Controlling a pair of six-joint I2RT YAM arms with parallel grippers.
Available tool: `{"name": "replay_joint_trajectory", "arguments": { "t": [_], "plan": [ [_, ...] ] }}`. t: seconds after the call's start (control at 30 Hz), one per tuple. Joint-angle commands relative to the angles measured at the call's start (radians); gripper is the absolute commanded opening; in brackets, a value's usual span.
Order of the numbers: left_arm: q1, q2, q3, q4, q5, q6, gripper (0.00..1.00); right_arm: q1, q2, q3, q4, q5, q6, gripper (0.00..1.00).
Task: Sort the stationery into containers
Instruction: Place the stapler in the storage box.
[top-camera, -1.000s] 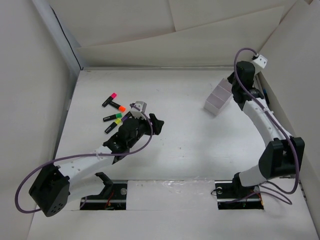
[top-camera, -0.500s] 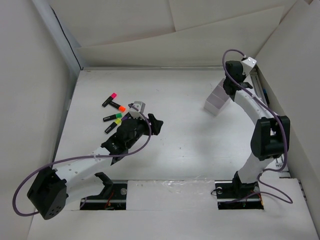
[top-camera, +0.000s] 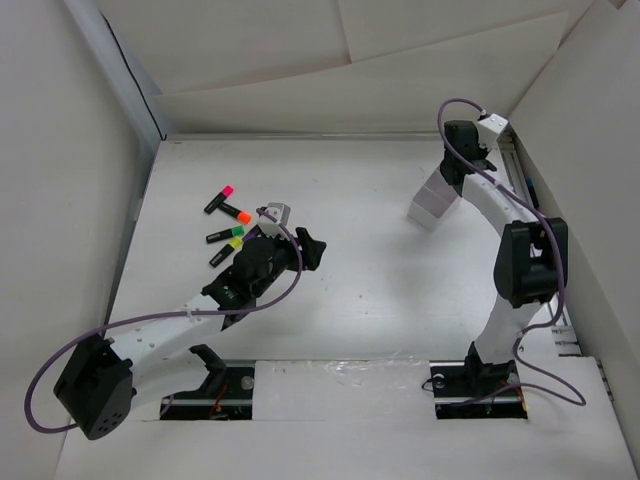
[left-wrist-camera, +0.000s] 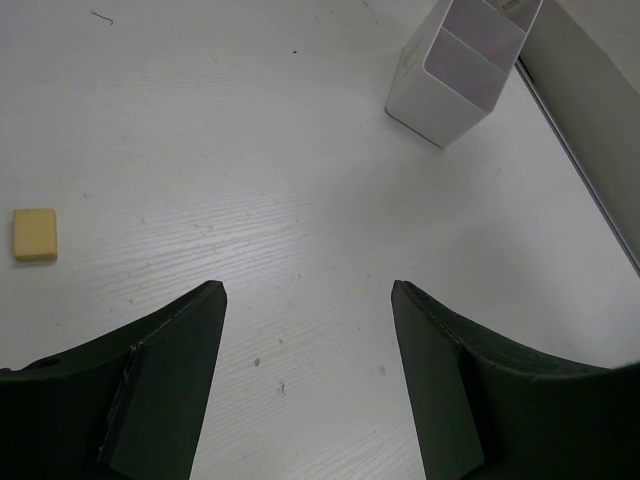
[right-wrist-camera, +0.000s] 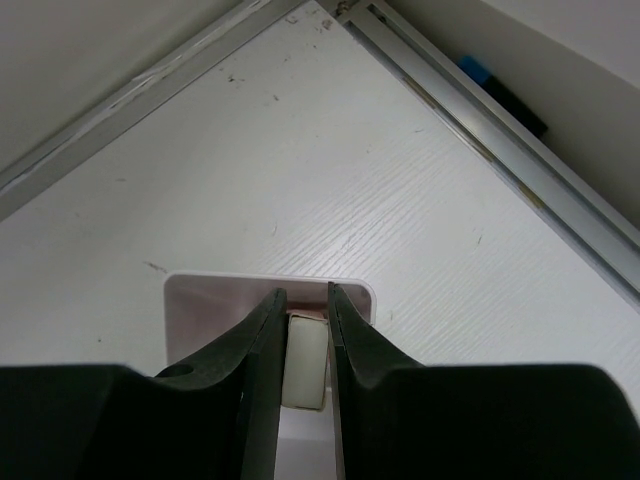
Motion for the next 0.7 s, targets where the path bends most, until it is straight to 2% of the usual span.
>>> {"name": "replay_joint_trajectory", "arguments": {
  "t": [0.0,0.07,0.57,0.67],
  "plan": [
    [0.0,-0.026,0.012,0.019,-0.006,-0.006,0.64,0.008,0.002,0.07,0.029,0.04,-0.012,0.13],
    [0.0,-0.026,0.012,0.019,-0.017,-0.006,0.64,0.008,0.002,0.07,0.029,0.049,-0.012,0.15],
    [0.0,-0.053,0.003,0.008,-0.037,-0.006,0.64,0.027,0.025,0.07,0.018,0.039,-0.003,0.43],
    [0.0,-0.053,0.003,0.008,-0.069,-0.006,0.64,0.036,-0.009,0.07,0.0,0.039,0.006,0.46]
  ]
}}
